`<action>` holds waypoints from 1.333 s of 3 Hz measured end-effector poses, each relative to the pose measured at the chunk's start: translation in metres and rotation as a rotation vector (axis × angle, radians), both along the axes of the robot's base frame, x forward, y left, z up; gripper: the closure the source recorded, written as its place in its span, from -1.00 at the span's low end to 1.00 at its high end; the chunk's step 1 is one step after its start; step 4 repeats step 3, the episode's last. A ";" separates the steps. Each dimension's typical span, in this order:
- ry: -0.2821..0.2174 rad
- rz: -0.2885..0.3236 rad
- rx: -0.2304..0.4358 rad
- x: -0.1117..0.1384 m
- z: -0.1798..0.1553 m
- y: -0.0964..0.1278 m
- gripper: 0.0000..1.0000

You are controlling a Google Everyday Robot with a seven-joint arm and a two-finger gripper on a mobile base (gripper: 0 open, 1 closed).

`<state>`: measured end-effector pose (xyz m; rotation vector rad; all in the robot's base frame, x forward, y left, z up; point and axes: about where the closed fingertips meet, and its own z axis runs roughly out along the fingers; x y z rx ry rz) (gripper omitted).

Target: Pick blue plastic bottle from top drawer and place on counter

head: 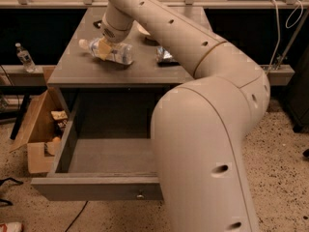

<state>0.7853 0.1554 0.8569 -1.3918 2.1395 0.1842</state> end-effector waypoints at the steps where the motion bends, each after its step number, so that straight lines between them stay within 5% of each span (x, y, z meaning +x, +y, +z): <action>1: -0.012 -0.029 0.021 -0.002 0.008 -0.012 -1.00; 3: -0.074 -0.121 0.109 -0.032 0.053 -0.088 -1.00; 4: -0.074 -0.121 0.109 -0.032 0.053 -0.088 -1.00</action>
Offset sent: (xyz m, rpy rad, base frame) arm -0.0305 -0.0857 0.0557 0.0983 -0.0837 -0.1253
